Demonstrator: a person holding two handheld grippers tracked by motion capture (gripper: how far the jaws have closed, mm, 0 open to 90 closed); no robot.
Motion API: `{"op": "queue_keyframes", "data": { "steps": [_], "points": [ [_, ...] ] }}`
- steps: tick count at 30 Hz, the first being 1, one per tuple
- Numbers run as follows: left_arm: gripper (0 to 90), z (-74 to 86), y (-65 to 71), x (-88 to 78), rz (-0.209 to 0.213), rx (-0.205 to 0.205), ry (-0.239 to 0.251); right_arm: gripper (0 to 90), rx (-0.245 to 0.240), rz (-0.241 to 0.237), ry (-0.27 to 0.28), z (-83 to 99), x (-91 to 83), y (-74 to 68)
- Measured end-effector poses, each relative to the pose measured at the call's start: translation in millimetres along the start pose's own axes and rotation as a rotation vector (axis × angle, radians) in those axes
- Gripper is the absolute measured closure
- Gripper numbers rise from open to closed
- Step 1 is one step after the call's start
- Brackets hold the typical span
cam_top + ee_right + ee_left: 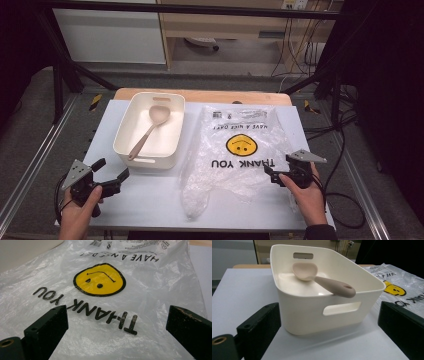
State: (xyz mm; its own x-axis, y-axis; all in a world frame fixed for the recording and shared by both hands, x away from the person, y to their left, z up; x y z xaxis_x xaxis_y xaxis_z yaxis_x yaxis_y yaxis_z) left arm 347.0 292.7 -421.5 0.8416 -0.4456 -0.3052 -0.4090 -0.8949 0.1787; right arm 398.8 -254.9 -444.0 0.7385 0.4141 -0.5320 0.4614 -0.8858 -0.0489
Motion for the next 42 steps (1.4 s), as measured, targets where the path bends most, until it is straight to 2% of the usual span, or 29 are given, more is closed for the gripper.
{"op": "queue_keyframes", "data": {
  "steps": [5,7,10,15,18,21,22,24,25,27,32,35,39,42],
  "points": [
    [4.3,-1.0,-2.1,2.6,-0.002,0.000,0.008,6.3,0.000,-0.014,0.015,-11.5,2.3,8.7],
    [4.3,-0.8,-3.9,3.5,-0.003,0.001,0.005,7.7,-0.010,0.014,0.010,-19.3,3.2,15.9],
    [4.3,0.1,-5.8,3.5,-0.018,0.000,-0.003,8.6,-0.003,0.028,0.018,-30.2,5.3,26.7],
    [4.3,-0.8,-9.2,4.8,-0.037,-0.005,0.002,7.1,-0.006,0.065,0.024,-38.6,11.2,38.6],
    [4.3,-0.9,-20.1,9.1,-0.054,-0.004,-0.007,5.9,-0.005,0.077,0.020,-40.1,14.7,44.4],
    [4.4,-0.6,-27.1,12.0,-0.064,-0.021,-0.005,6.7,-0.008,0.086,0.018,-43.8,17.6,49.8],
    [4.7,0.2,-33.3,15.5,-0.076,-0.032,-0.017,7.7,-0.015,0.091,0.018,-45.4,18.8,52.3],
    [5.3,0.3,-37.4,17.0,-0.083,-0.038,-0.025,10.9,-0.021,0.101,0.006,-49.5,20.2,58.3],
    [5.4,-0.4,-38.9,16.7,-0.082,-0.042,-0.021,15.6,-0.019,0.108,0.003,-51.6,20.4,62.2],
    [5.3,-1.8,-42.3,15.2,-0.089,-0.044,-0.014,18.4,-0.024,0.123,0.007,-54.9,21.0,70.5],
    [5.4,-0.1,-43.9,13.8,-0.088,-0.059,-0.020,21.1,0.010,0.138,-0.031,-51.6,31.7,93.1],
    [5.6,1.1,-42.9,13.8,-0.087,-0.056,-0.046,23.5,0.025,0.142,-0.046,-46.5,39.2,105.1],
    [5.9,0.1,-42.3,11.8,-0.090,-0.054,-0.032,26.4,0.035,0.147,-0.077,-38.0,48.5,115.4],
    [6.1,0.8,-42.7,11.2,-0.095,-0.053,-0.032,28.7,0.064,0.118,-0.096,-33.3,55.5,118.7]
  ]
}}
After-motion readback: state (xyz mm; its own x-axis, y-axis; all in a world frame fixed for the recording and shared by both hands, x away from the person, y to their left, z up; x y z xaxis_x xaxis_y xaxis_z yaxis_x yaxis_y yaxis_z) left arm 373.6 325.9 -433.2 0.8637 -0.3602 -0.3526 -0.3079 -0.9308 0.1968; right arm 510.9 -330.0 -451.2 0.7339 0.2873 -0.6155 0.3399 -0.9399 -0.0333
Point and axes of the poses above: each handheld gripper's, and its own axes: x roughly forward along the jaws, z roughly out of its underside, y roughly to its right, the point moved 4 cm from there along x, roughly forward along the jaws, and after that the axes turned 3 degrees about -x, right-handed, at the moved point
